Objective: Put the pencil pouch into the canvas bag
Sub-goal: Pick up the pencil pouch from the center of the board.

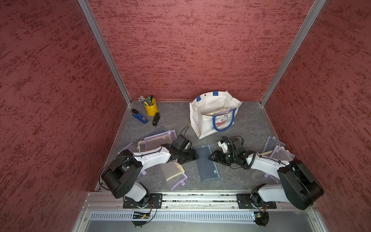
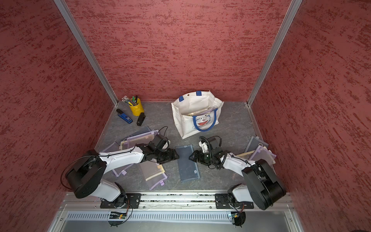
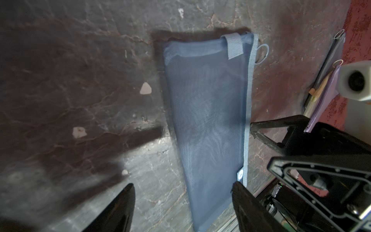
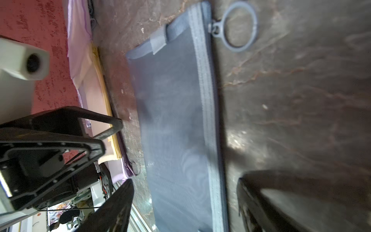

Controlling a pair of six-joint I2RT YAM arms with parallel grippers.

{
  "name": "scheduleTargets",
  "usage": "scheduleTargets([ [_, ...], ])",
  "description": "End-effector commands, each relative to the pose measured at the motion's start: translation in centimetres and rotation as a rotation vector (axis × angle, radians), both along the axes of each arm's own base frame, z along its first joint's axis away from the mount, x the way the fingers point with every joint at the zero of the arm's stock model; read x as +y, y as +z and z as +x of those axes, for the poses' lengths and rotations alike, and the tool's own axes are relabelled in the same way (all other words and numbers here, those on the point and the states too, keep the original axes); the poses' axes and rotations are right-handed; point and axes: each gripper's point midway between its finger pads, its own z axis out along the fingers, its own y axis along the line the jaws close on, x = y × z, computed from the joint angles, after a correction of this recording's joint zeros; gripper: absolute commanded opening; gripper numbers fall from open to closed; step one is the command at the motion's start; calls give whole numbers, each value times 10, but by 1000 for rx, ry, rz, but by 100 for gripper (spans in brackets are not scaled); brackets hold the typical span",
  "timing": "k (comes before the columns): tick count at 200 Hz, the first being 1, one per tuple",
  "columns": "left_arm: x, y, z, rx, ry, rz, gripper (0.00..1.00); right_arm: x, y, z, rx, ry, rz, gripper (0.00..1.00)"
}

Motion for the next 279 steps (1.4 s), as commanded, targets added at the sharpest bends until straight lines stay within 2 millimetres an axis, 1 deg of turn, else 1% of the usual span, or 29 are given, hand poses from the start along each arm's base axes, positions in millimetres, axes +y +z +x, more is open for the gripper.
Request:
scheduleTargets([
  [1, -19, -5, 6, 6, 23, -57, 76, 8, -4, 2, 0, -37, 50, 81],
  [22, -26, -22, 9, 33, 65, -67, 75, 8, -15, -2, 21, -50, 51, 80],
  [35, -32, -26, 10, 42, 84, -91, 75, 12, -15, -3, 17, -45, 59, 79],
  [36, -32, -26, 10, 43, 84, -91, 75, 12, -19, -4, 27, -44, 54, 79],
  [41, -34, -26, 11, 43, 87, -97, 75, 13, -22, -5, 37, -43, 52, 79],
  [63, -40, -22, 15, 15, 94, -129, 74, 22, -24, -6, 42, -31, 70, 76],
  [71, -40, -17, 18, -9, 101, -147, 71, 25, -24, -7, 41, -21, 72, 74],
  [84, -38, -8, 24, -52, 124, -174, 61, 30, -19, -7, 28, -5, 84, 72],
  [97, -34, 2, 28, -88, 141, -200, 44, 33, -11, -6, 6, 5, 96, 71],
  [98, -34, 3, 28, -92, 141, -202, 44, 33, -10, -6, 3, 5, 97, 70],
  [107, -31, 12, 31, -119, 142, -213, 31, 34, -2, -4, -25, 8, 107, 70],
  [111, -30, 18, 31, -134, 139, -217, 25, 33, -2, -4, -27, 8, 103, 70],
  [113, -28, 20, 32, -143, 137, -217, 23, 34, 5, -3, -47, 8, 113, 70],
  [116, -27, 24, 32, -154, 134, -218, 18, 34, 10, -1, -63, 10, 118, 70],
  [128, -20, 42, 33, -199, 122, -209, 0, 35, 25, 1, -107, 22, 124, 70],
  [140, -9, 63, 35, -248, 109, -181, 0, 36, 43, 5, -155, 42, 125, 72],
  [155, 7, 99, 38, -329, 92, -156, 0, 36, 71, 10, -229, 63, 114, 79],
  [172, 25, 150, 46, -454, 53, -133, 0, 34, 104, 17, -319, 70, 96, 86],
  [181, 29, 185, 53, -542, 15, -124, 0, 33, 121, 21, -364, 71, 83, 89],
  [183, 31, 189, 53, -557, 4, -114, 0, 33, 125, 21, -374, 74, 81, 89],
  [188, 32, 208, 58, -611, -20, -106, 0, 32, 133, 23, -396, 73, 71, 91],
  [199, 33, 243, 69, -715, -79, -69, 0, 30, 151, 27, -442, 76, 56, 93],
  [208, 30, 266, 81, -787, -126, -22, 0, 28, 163, 30, -473, 74, 36, 95],
  [210, 29, 267, 84, -795, -138, -7, 0, 27, 166, 31, -480, 73, 32, 95],
  [212, 28, 275, 87, -814, -142, 0, 0, 27, 168, 32, -484, 72, 28, 96],
  [219, 24, 291, 99, -870, -174, 38, 0, 24, 175, 35, -502, 66, 7, 97],
  [232, 13, 316, 124, -974, -224, 95, 0, 17, 181, 39, -504, 50, -49, 97],
  [257, -12, 355, 179, -1135, -274, 194, 0, 1, 194, 45, -504, 0, -128, 98],
  [279, -37, 381, 216, -1264, -301, 252, 0, -16, 200, 50, -482, -54, -193, 98],
])
